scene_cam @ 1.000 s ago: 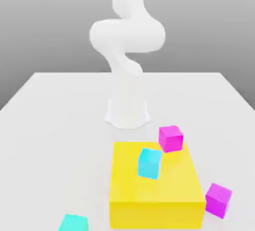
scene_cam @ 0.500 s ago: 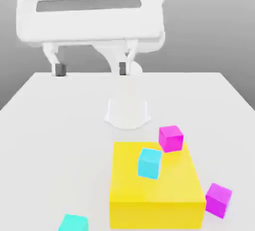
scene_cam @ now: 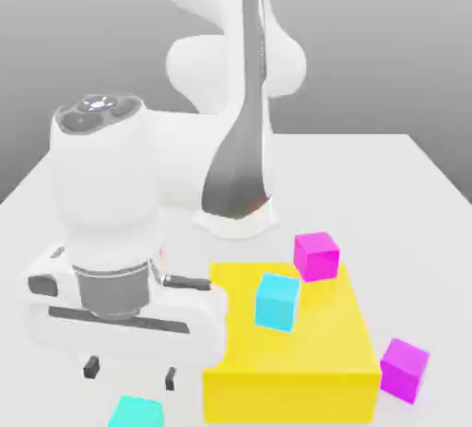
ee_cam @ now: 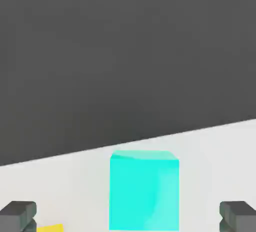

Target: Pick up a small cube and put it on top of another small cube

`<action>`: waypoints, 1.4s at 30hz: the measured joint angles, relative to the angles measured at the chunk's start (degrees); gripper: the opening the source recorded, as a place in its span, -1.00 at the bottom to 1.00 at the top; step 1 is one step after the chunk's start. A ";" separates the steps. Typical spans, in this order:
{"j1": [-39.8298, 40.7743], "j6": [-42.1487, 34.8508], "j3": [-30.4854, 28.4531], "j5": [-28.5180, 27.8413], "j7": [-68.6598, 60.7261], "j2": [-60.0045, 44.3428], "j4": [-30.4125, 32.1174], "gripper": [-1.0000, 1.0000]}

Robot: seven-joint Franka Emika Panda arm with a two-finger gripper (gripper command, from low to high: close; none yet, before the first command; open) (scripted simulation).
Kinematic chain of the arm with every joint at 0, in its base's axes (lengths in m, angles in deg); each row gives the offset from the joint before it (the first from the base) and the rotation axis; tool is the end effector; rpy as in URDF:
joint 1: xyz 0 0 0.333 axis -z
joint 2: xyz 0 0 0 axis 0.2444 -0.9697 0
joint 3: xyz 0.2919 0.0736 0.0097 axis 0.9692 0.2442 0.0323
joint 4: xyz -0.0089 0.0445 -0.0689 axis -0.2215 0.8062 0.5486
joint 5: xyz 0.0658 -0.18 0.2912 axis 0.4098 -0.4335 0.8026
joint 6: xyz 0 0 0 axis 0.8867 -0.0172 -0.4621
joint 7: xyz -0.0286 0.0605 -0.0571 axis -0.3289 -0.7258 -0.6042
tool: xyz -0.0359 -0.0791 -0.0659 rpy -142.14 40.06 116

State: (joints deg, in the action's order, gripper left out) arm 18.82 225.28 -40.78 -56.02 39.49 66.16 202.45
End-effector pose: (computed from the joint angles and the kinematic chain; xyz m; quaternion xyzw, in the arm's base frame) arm 0.4931 -0.1107 0.2102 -0.8826 0.4700 -0.0033 0.0016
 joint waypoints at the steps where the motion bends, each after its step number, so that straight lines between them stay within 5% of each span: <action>1: 0.35 1.49 0.38 0.43 -0.33 -2.08 -0.38 0.00; 3: 1.17 4.69 1.35 1.29 -0.97 -6.26 -1.21 0.00; 4: 1.38 5.51 1.60 1.52 -1.15 -7.32 -1.42 -1.00; 10: 1.48 5.90 1.75 1.61 -1.21 -7.85 -1.54 -1.00; 16: -0.13 -1.47 0.27 -0.78 -0.16 2.06 0.97 -1.00; 42: -22.09 -21.51 11.91 -2.43 -36.07 55.51 34.20 -1.00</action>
State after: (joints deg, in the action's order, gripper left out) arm -3.27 203.78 -28.88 -58.45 3.43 121.67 236.65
